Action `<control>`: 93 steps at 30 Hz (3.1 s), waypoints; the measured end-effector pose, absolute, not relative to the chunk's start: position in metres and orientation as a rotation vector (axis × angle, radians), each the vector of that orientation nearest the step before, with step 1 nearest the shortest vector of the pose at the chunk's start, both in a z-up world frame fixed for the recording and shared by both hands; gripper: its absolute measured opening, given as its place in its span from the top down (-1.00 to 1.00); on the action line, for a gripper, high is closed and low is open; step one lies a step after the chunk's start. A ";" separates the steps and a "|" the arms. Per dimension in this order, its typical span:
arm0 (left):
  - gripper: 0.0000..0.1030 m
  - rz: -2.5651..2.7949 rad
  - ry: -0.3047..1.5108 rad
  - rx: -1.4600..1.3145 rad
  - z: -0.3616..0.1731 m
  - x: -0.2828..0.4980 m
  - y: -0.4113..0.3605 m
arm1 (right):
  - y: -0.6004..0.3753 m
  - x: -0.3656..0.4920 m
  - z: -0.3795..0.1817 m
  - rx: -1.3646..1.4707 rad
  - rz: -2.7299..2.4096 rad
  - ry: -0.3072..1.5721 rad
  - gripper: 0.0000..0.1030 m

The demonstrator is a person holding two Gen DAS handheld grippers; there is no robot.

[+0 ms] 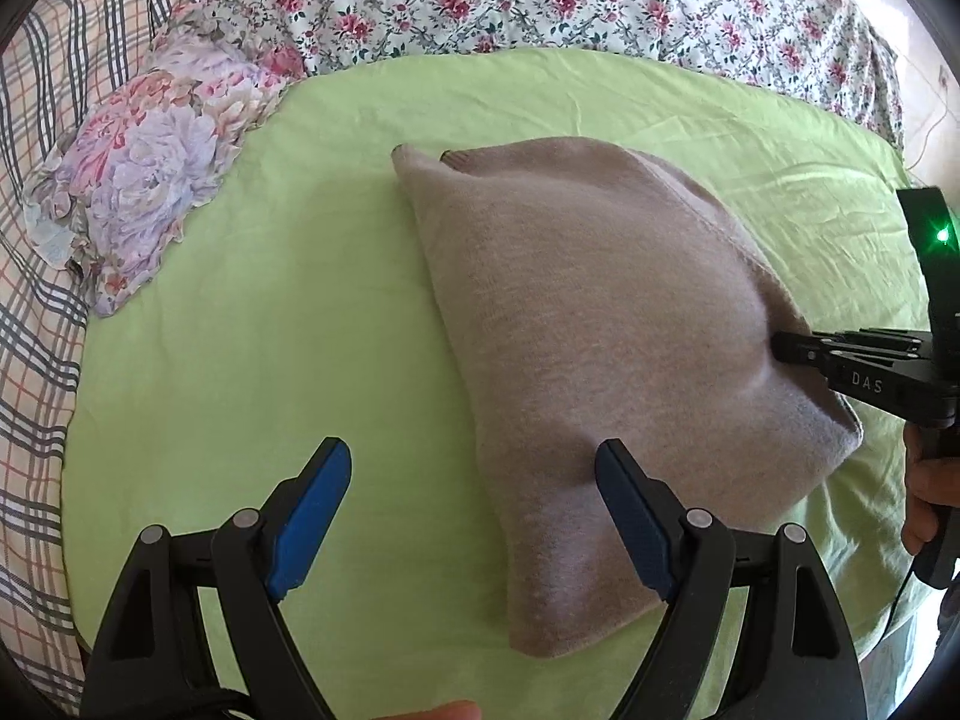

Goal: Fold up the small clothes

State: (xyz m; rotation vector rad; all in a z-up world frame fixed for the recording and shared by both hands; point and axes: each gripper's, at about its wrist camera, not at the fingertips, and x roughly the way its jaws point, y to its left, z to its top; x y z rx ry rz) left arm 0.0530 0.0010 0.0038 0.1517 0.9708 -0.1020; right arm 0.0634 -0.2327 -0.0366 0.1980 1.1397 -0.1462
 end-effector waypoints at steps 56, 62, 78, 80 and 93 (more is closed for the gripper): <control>-0.63 -0.108 0.896 0.181 0.020 0.025 0.007 | -0.171 0.023 0.017 0.116 0.097 1.020 -0.57; -0.63 -0.102 0.901 0.177 0.019 0.029 0.006 | -0.168 0.031 0.014 0.112 0.102 1.030 -0.58; -0.63 -0.104 0.901 0.183 0.019 0.044 0.004 | -0.164 0.044 0.016 0.106 0.102 1.023 -0.58; -0.63 -0.101 0.902 0.183 0.019 0.046 0.003 | -0.165 0.047 0.016 0.107 0.102 1.022 -0.58; -0.63 -0.094 0.905 0.186 0.018 0.051 -0.001 | -0.164 0.048 0.016 0.110 0.092 1.024 -0.58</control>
